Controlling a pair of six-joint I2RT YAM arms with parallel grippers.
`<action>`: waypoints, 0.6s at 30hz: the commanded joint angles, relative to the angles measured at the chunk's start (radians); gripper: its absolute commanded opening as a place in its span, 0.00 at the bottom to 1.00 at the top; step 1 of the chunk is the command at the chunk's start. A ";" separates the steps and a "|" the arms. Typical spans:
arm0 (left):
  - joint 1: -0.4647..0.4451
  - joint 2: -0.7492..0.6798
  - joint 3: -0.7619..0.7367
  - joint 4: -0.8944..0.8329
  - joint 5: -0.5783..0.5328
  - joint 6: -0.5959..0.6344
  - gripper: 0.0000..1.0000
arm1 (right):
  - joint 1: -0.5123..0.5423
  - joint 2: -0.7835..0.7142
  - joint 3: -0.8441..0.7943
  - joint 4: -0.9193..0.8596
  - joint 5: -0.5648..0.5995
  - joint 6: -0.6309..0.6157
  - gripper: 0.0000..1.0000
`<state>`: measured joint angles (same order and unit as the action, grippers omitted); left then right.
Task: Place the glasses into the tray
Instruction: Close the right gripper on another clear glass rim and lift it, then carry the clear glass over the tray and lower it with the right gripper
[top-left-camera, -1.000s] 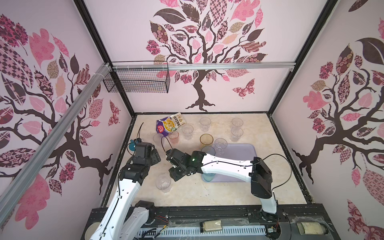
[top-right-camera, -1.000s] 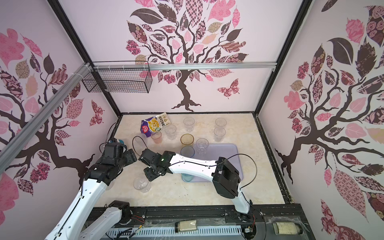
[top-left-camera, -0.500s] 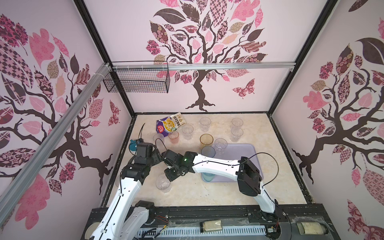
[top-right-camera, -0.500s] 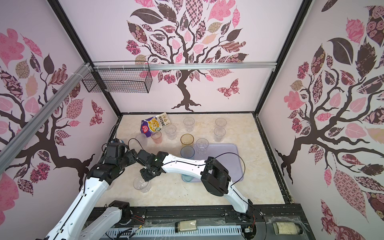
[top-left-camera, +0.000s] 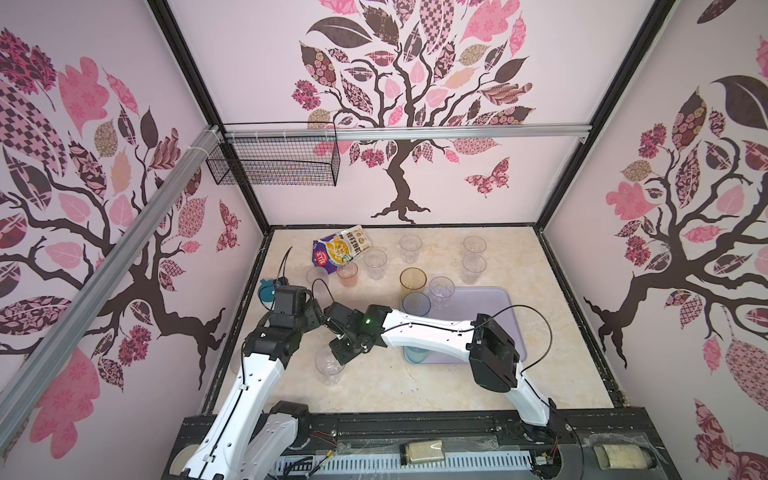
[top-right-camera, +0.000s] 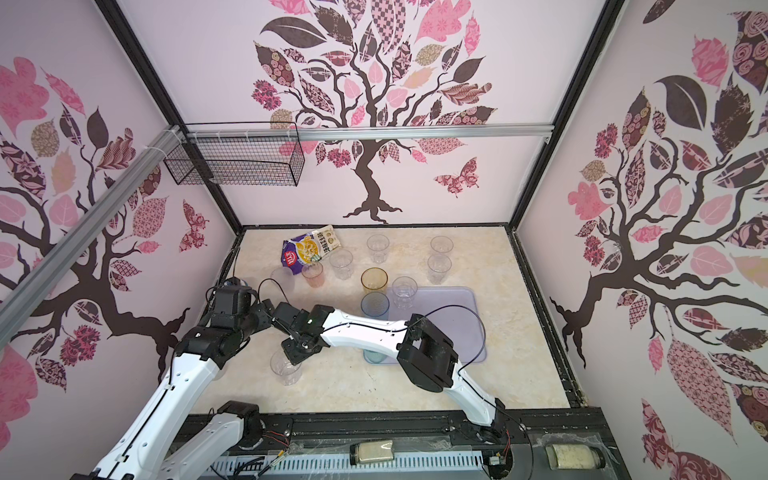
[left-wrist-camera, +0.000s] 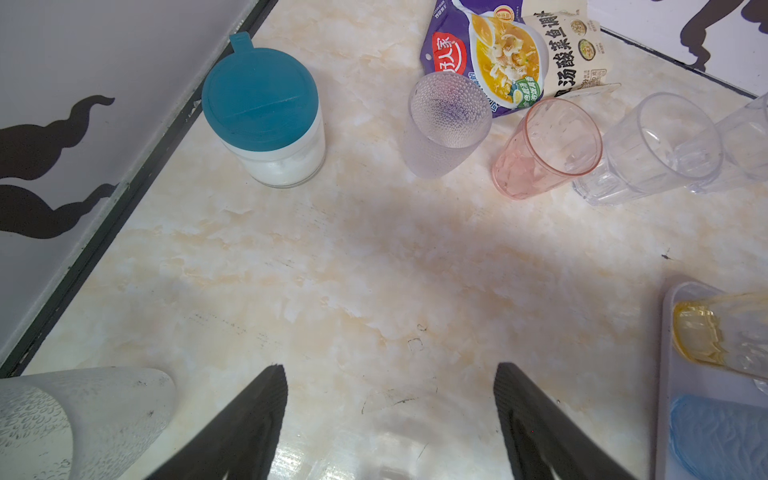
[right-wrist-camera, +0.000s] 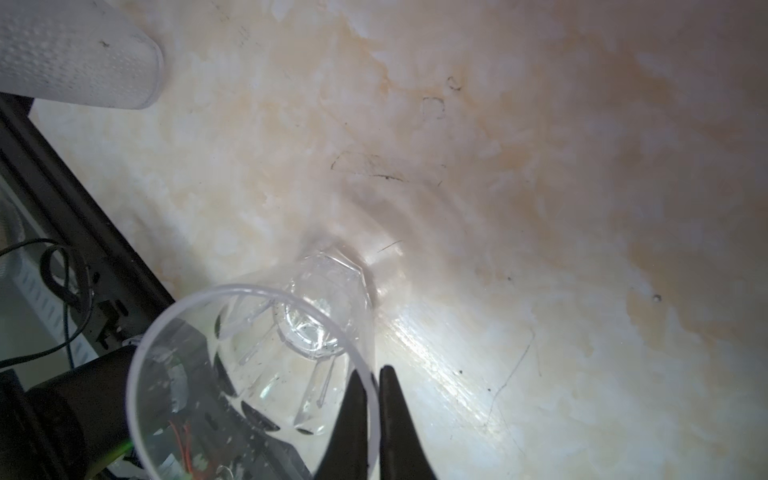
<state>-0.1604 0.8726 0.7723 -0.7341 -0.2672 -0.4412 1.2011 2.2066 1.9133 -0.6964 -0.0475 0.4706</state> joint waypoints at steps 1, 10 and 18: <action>0.005 -0.019 0.040 -0.014 -0.016 0.032 0.82 | 0.000 -0.048 0.036 -0.041 0.046 -0.009 0.04; -0.024 -0.013 0.286 -0.092 -0.005 0.127 0.81 | -0.100 -0.279 0.025 -0.114 0.074 -0.032 0.03; -0.278 -0.004 0.294 0.111 -0.055 0.218 0.83 | -0.272 -0.557 -0.176 -0.067 0.144 -0.040 0.04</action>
<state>-0.3790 0.8619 1.0637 -0.7181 -0.2977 -0.2775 0.9600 1.7370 1.7763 -0.7609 0.0601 0.4412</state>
